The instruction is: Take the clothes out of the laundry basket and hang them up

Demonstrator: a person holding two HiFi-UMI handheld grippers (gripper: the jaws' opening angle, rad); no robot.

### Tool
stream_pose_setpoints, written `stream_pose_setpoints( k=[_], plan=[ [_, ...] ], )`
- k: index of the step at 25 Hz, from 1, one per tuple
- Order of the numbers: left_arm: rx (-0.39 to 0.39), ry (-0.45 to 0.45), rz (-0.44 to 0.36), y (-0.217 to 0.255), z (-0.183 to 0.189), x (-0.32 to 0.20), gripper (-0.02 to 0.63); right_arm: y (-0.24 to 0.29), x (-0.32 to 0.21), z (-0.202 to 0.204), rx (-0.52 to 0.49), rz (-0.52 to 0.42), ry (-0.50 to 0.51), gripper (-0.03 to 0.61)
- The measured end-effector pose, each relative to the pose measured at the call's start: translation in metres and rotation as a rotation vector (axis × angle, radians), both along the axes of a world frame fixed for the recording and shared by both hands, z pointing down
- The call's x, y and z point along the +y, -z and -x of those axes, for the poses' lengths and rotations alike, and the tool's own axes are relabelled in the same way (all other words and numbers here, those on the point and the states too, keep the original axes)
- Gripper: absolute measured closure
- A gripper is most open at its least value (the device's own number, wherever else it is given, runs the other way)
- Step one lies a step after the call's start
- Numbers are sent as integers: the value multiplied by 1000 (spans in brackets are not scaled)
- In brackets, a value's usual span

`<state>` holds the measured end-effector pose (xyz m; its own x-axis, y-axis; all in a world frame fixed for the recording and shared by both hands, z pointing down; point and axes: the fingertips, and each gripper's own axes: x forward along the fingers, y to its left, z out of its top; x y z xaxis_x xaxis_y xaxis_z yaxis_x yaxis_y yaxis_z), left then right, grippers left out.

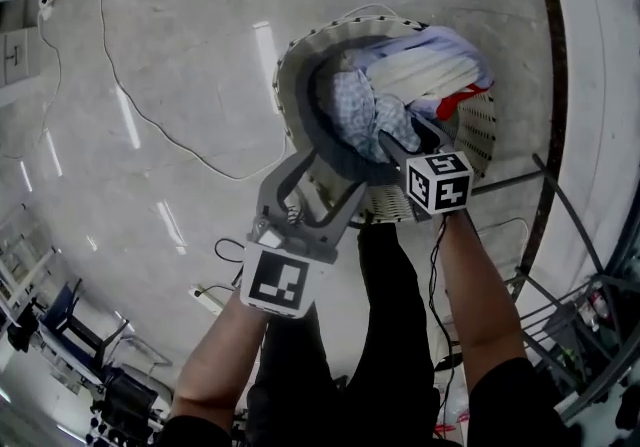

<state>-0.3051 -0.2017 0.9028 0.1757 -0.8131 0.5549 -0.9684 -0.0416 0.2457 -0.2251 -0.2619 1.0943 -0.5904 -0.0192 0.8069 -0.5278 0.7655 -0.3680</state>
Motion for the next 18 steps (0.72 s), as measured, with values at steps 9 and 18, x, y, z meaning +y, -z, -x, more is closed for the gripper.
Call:
stream_pose_setpoints(
  k=[9,18],
  plan=[
    [16,-16,8,-37,8,11,344,-88,-1,-1,138,2,28,237],
    [-9,-54,12,-67,15,11,344,-153,9,-15,224,29,29,225]
  ],
)
